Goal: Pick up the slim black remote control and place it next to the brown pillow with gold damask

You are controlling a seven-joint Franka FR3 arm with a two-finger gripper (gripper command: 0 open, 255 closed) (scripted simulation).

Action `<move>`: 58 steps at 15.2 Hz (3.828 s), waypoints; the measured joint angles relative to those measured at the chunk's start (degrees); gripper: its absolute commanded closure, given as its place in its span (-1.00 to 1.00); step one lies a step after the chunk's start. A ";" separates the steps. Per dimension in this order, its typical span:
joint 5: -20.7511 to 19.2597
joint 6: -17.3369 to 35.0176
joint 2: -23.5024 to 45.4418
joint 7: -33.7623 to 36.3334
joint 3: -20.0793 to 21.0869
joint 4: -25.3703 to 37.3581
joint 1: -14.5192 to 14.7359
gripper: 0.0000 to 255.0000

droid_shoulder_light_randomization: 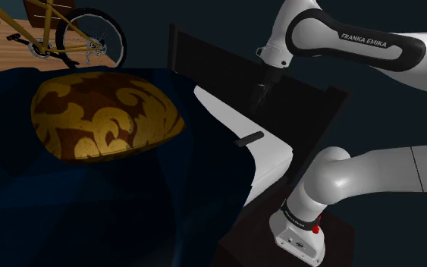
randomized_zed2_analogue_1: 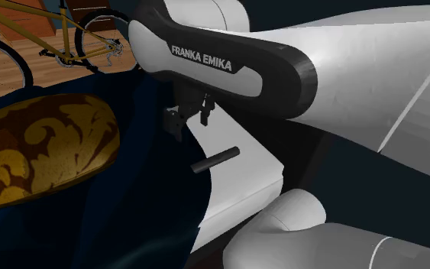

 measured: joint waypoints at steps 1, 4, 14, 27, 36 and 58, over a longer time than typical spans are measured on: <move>0.00 0.00 0.00 0.00 0.00 0.00 0.00 -1.00; -2.87 3.05 -1.93 -9.78 -3.16 -4.60 2.66 -1.00; -20.12 20.38 -2.49 -58.73 -22.87 -18.97 12.78 -1.00; -23.87 29.90 2.18 -63.58 -27.46 -23.30 13.50 -1.00; -23.78 29.62 2.05 -63.56 -27.38 -23.16 13.51 1.00; -19.51 14.28 -2.32 -64.31 -22.86 -12.03 14.98 1.00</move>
